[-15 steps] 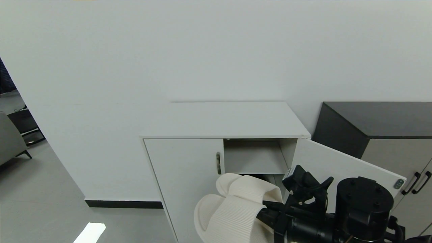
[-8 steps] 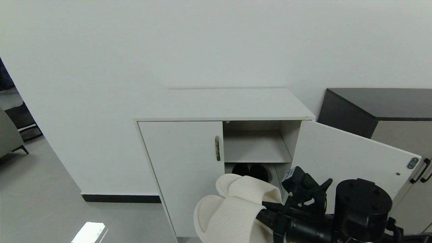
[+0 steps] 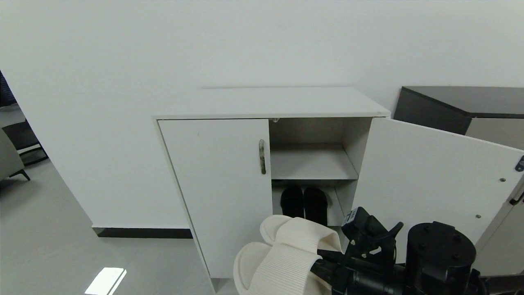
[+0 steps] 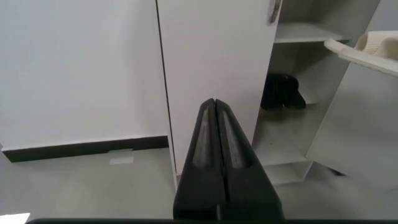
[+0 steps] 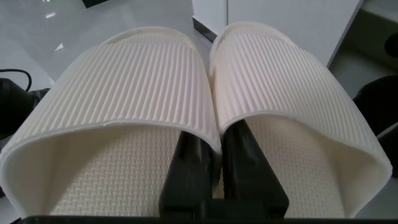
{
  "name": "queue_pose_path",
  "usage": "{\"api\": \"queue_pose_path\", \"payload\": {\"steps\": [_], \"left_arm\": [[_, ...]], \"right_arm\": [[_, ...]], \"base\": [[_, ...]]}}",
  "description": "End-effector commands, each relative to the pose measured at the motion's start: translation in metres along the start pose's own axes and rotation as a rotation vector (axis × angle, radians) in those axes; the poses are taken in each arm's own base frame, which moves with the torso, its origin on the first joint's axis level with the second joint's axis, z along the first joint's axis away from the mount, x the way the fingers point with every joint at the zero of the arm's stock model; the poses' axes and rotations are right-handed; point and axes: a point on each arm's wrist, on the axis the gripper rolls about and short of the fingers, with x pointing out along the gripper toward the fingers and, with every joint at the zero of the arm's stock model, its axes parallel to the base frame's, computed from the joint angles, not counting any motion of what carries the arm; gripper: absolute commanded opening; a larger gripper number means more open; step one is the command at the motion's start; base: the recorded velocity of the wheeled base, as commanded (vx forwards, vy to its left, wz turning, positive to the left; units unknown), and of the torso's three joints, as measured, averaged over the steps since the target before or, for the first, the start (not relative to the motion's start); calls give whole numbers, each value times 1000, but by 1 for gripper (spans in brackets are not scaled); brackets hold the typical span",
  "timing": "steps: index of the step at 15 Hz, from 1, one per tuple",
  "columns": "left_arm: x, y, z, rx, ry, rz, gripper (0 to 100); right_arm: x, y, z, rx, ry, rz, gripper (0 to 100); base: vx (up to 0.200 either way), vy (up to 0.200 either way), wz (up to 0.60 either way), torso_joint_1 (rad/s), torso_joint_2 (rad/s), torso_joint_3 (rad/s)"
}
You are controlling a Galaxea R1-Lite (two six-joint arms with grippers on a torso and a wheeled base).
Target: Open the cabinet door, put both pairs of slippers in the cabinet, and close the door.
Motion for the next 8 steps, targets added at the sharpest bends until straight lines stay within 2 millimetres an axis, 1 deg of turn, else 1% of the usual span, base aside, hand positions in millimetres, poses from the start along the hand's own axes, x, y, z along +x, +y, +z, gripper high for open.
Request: {"api": "queue_pose_path", "payload": {"steps": [1,5,7,8], "left_arm": [[0,0,0,0,0,0,0],[0,0,0,0,0,0,0],[0,0,0,0,0,0,0],[0,0,0,0,0,-2,0]], "right_arm": [[0,0,-1,0,3,-1,0],[0,0,-1,1,6,-1,0],[1,-1,-5,2,10,-2,0],[5,-2,-7,2,4,-4,0]], "base": [[0,0,0,-168,461,281],[0,0,0,-161,465,298],[0,0,0,-139,447,312],[0,0,0,-124,452,320]]}}
